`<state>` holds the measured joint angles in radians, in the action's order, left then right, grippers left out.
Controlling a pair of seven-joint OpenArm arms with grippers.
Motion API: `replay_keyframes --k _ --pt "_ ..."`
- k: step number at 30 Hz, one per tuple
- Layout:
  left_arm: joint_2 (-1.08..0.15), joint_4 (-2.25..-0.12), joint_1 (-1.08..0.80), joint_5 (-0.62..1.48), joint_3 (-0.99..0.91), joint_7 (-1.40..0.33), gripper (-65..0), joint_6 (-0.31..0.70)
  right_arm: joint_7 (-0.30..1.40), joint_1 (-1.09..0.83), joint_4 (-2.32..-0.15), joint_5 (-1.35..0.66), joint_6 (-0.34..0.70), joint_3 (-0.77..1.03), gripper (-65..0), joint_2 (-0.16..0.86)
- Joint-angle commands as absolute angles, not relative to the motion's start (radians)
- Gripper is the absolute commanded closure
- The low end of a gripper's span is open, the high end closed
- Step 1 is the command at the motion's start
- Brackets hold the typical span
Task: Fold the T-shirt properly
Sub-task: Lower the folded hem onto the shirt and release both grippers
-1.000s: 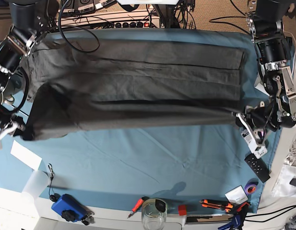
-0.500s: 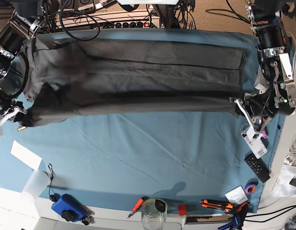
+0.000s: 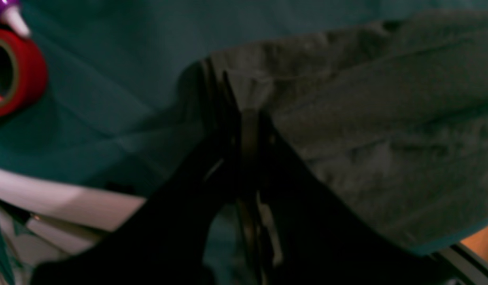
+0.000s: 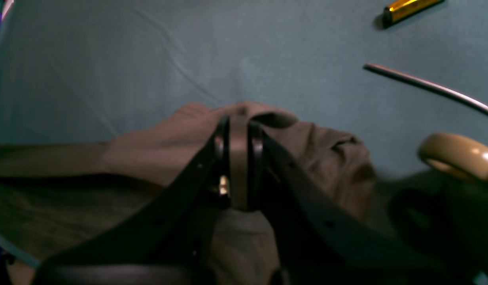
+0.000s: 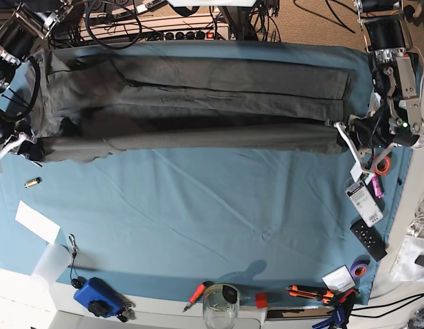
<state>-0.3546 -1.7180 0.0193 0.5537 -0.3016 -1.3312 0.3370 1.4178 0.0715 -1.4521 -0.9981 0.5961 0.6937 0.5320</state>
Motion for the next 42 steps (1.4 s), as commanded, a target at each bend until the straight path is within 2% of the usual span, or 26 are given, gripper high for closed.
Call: replay_keyframes --k 1,8,19,25,29,42 --pt "-0.371 -1.745 0.027 0.55 -0.307 -1.316 0.0 0.334 1.396 0.074 -1.487 -1.021 0.598 0.702 0.0 0.56" --pt "-0.371 -1.772 0.012 0.54 -0.307 -1.308 0.0 0.333 1.396 -0.001 -1.532 -0.997 0.599 0.703 0.0 0.559" --pt "-0.371 -1.784 0.012 0.535 -0.311 -1.307 0.0 0.33 1.396 -0.006 -1.532 -0.993 0.598 0.819 0.0 0.557" --pt "-0.372 -1.788 0.002 0.547 -0.365 -1.308 0.0 0.331 1.396 -0.04 -1.532 -0.994 0.598 0.824 0.0 0.557" --pt "-0.371 -1.793 -0.03 0.607 -0.412 -1.309 0.0 0.335 1.396 -0.073 -1.532 -0.995 0.595 0.824 0.0 0.557" --pt "-0.368 -1.936 -0.206 0.607 -0.45 -1.28 0.0 0.334 1.396 -0.083 -1.532 -0.998 0.595 0.827 0.0 0.557"
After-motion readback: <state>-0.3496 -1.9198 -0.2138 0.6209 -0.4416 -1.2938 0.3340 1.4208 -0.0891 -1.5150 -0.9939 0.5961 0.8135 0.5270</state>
